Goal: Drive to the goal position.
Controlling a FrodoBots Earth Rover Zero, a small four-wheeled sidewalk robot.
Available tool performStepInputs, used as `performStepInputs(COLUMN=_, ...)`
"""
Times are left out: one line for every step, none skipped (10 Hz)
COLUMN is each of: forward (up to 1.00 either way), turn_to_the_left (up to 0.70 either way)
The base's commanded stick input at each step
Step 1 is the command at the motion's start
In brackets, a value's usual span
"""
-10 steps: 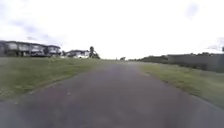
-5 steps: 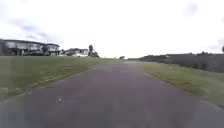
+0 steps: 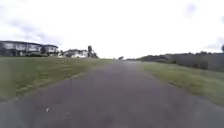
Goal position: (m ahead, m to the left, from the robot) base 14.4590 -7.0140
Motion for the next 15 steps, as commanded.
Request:
performStepInputs(forward=0.7, turn_to_the_left=0.02)
performStepInputs(forward=0.7, turn_to_the_left=0.02)
performStepInputs(forward=0.7, turn_to_the_left=0.02)
performStepInputs(forward=0.7, turn_to_the_left=0.02)
performStepInputs(forward=0.7, turn_to_the_left=0.02)
performStepInputs(forward=0.7, turn_to_the_left=0.02)
performStepInputs(forward=0.7, turn_to_the_left=0.02)
performStepInputs(forward=0.7, turn_to_the_left=0.02)
performStepInputs(forward=0.7, turn_to_the_left=0.02)
performStepInputs(forward=0.7, turn_to_the_left=0.02)
performStepInputs(forward=0.7, turn_to_the_left=0.02)
performStepInputs(forward=0.7, turn_to_the_left=0.02)
performStepInputs(forward=0.7, turn_to_the_left=0.02)
performStepInputs(forward=0.7, turn_to_the_left=0.02)
performStepInputs(forward=0.7, turn_to_the_left=0.02)
